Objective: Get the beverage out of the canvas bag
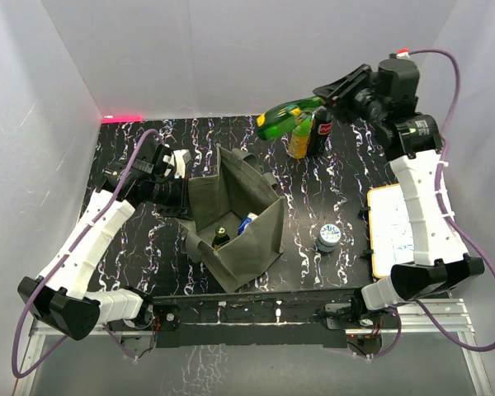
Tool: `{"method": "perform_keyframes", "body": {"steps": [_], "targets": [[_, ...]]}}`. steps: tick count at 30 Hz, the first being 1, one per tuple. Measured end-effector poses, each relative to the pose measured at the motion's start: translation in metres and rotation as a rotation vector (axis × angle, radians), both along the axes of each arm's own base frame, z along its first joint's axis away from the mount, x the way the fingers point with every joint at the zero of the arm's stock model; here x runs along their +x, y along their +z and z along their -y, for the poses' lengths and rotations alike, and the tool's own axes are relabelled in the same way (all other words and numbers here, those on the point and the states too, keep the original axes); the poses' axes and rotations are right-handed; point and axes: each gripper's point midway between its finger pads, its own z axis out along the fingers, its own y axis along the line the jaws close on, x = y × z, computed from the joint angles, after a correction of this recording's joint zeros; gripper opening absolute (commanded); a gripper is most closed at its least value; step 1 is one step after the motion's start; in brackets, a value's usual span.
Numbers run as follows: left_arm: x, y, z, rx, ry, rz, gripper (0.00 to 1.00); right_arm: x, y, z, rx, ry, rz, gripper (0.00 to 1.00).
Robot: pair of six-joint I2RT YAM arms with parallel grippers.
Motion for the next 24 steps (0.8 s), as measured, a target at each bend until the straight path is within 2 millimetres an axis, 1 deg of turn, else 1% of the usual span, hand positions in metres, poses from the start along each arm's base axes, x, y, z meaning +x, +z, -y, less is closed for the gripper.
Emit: {"method": "perform_keyframes", "body": {"steps": [4,6,7,9,10,13,17,20,22,24], "targets": [[0.0,0.0,0.0,0.002,-0.003,0.002,0.04,0.014,-0.002,0.039,0.027,-0.072,-0.012,0.08],[0.0,0.0,0.0,0.003,-0.006,0.003,0.04,0.023,-0.009,0.056,0.035,-0.106,-0.011,0.08],[0.0,0.0,0.0,0.003,-0.005,0.003,0.04,0.026,-0.015,0.063,0.039,-0.123,-0.017,0.08],[0.0,0.0,-0.001,0.004,-0.005,0.004,0.05,0.033,-0.035,0.072,0.04,-0.147,-0.042,0.08],[0.0,0.0,-0.001,0.004,-0.005,0.005,0.04,0.036,-0.049,0.076,0.035,-0.157,-0.063,0.08],[0.0,0.001,-0.001,0.006,-0.004,0.008,0.05,0.041,-0.1,0.086,0.003,-0.177,-0.153,0.08],[0.0,0.001,-0.002,0.008,-0.005,0.01,0.05,0.038,-0.163,0.098,-0.058,-0.199,-0.262,0.08],[0.0,0.001,-0.002,0.009,-0.005,0.011,0.05,0.034,-0.193,0.108,-0.11,-0.215,-0.307,0.08],[0.0,0.001,-0.002,0.011,-0.004,0.011,0.05,0.036,-0.203,0.115,-0.15,-0.219,-0.302,0.08],[0.0,0.0,-0.003,0.012,-0.003,0.012,0.05,0.04,-0.205,0.121,-0.2,-0.218,-0.275,0.08]]}}
